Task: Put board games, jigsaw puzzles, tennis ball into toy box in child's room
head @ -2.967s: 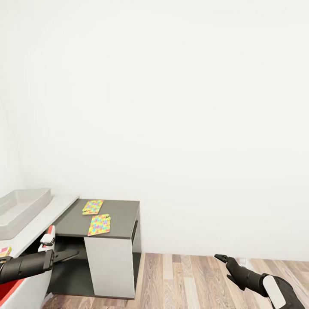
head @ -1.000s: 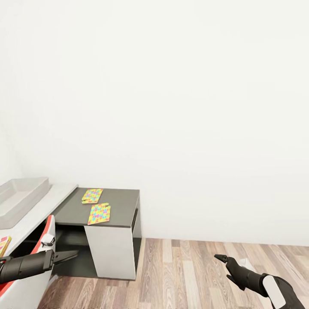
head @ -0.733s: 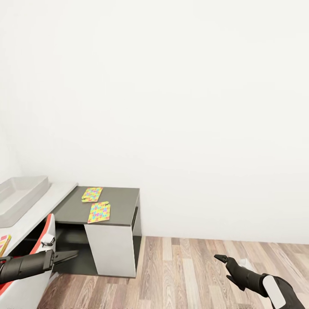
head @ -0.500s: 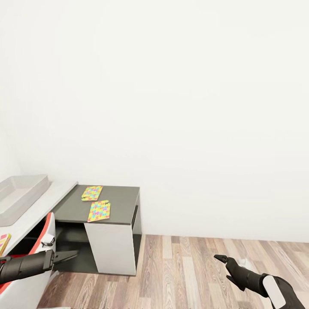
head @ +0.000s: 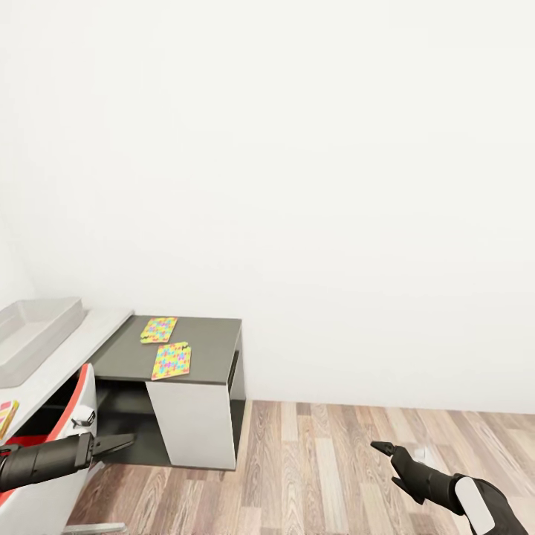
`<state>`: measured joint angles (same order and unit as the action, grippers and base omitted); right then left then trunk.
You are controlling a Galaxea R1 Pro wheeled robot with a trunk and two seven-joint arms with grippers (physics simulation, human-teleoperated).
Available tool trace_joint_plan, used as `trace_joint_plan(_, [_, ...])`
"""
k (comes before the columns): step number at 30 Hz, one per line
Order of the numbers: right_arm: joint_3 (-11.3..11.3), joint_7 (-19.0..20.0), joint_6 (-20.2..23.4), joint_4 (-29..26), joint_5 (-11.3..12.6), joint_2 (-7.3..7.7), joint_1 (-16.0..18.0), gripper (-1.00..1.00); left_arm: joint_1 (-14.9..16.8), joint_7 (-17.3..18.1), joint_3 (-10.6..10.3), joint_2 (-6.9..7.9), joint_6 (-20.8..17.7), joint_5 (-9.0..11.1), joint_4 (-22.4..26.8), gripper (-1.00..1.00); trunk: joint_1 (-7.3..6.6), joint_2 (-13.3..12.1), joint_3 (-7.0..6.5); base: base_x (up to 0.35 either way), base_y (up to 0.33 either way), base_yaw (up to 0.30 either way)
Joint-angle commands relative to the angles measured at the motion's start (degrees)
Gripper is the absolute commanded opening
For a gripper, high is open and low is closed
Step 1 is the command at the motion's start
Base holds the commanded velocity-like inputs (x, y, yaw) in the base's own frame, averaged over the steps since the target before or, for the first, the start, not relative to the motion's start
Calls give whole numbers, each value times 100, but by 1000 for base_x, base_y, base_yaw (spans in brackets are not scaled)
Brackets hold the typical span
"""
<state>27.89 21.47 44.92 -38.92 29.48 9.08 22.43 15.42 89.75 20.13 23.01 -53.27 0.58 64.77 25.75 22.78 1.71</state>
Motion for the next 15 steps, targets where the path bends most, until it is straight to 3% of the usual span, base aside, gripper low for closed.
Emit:
trace_joint_plan(1, [23,24,34,-2,-17,-3,7,100,5,25,0,1,-61,-5,1,100,4,14,24,0,0,0])
trace_joint_plan(15, [23,32,27,-2,-13,-7,7,100,5,25,0,1,-61,-5,1,100,4,14,156,0,0,0])
